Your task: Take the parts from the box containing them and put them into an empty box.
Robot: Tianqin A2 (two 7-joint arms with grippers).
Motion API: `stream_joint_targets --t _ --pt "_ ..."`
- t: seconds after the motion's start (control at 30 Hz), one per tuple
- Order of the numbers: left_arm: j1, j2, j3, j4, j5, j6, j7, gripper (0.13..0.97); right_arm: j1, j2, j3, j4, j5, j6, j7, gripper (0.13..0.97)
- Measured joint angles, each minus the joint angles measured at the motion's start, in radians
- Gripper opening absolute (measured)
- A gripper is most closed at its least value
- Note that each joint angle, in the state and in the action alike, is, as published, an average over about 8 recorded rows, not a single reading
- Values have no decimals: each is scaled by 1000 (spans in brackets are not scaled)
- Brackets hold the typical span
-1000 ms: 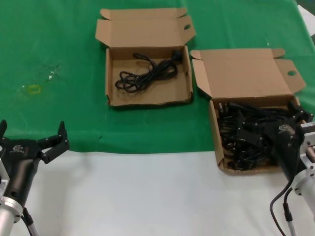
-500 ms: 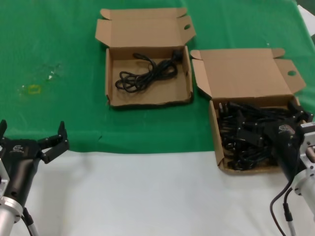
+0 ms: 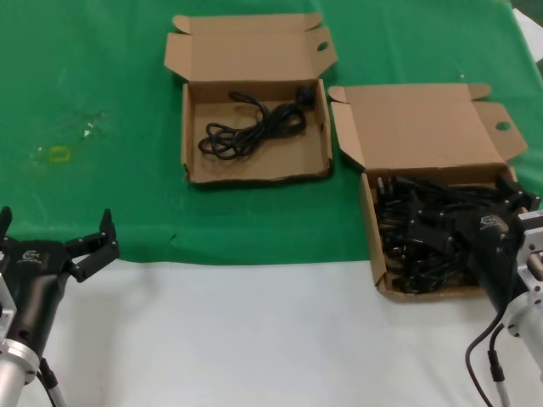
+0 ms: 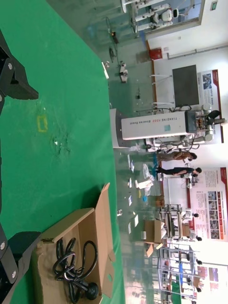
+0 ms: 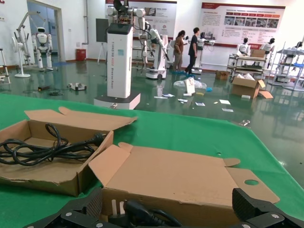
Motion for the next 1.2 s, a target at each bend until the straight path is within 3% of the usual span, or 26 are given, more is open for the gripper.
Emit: stream_joint_targets --t 1.2 --pt "0 0 0 0 0 0 0 966 0 0 0 0 0 0 0 966"
